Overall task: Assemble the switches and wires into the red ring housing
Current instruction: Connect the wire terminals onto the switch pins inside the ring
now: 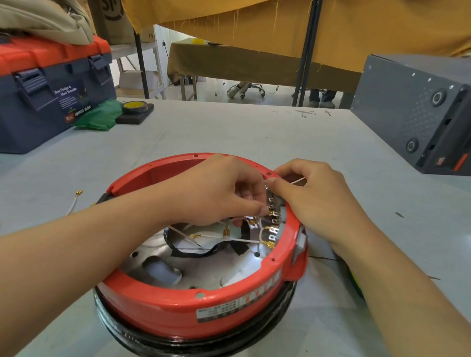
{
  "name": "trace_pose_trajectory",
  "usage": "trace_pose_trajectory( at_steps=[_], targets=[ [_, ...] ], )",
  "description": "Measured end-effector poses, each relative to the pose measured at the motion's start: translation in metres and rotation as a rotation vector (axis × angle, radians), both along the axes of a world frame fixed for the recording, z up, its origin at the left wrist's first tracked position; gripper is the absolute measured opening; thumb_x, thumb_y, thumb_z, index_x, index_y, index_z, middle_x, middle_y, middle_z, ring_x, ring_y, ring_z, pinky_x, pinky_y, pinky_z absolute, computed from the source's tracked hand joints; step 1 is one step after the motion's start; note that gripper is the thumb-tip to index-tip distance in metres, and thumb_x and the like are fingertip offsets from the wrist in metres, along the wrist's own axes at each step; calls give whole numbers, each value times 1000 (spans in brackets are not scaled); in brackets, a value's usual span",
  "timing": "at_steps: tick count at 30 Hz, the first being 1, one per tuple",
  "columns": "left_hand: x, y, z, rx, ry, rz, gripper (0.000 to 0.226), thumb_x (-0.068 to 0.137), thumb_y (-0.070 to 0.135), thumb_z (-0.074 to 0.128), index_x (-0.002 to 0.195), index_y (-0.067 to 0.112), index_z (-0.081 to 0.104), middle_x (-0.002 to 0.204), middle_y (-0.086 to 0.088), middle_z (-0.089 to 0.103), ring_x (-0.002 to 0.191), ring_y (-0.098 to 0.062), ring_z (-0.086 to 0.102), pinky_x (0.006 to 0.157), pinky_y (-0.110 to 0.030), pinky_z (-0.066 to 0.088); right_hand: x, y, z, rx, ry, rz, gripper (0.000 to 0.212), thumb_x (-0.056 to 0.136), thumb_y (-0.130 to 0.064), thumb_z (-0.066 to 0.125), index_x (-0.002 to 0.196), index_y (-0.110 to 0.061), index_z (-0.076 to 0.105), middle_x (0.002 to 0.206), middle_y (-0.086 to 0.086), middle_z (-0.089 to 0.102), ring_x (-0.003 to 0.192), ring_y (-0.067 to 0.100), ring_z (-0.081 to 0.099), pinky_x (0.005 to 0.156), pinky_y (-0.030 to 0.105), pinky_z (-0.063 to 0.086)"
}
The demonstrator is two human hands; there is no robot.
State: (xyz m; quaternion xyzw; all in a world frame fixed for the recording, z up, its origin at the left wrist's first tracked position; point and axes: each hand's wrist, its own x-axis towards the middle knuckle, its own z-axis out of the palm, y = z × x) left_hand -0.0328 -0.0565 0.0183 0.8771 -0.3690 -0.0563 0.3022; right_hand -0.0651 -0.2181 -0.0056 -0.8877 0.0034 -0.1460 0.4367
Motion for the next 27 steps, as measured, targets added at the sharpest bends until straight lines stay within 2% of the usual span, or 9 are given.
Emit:
trace_pose_trajectory(
  at_steps=[5,16,27],
  targets=[
    [-2,-1,0,-13,8,3,6,82,19,70,77,15,68,53,10,59,52,-5,63,52,-10,41,1,0,0,14,-14,2,7,87,-25,64,87,-21,70,75,-10,64,62,0,54,50,3,38],
    [-6,-5,-3,-41,-36,21,9,82,12,68,75,8,65,56,5,58,48,-5,64,50,-6,41,0,1,0,27,-22,3,7,87,-22,63,88,-21,70,77,-7,66,63,1,56,51,4,40],
    [-7,-2,2,-14,-83,-10,7,82,17,70,76,12,68,53,9,59,51,-3,63,52,-7,40,0,1,0,30,-22,5,7,86,-23,63,88,-21,70,77,-8,66,63,1,57,51,2,40]
  ],
)
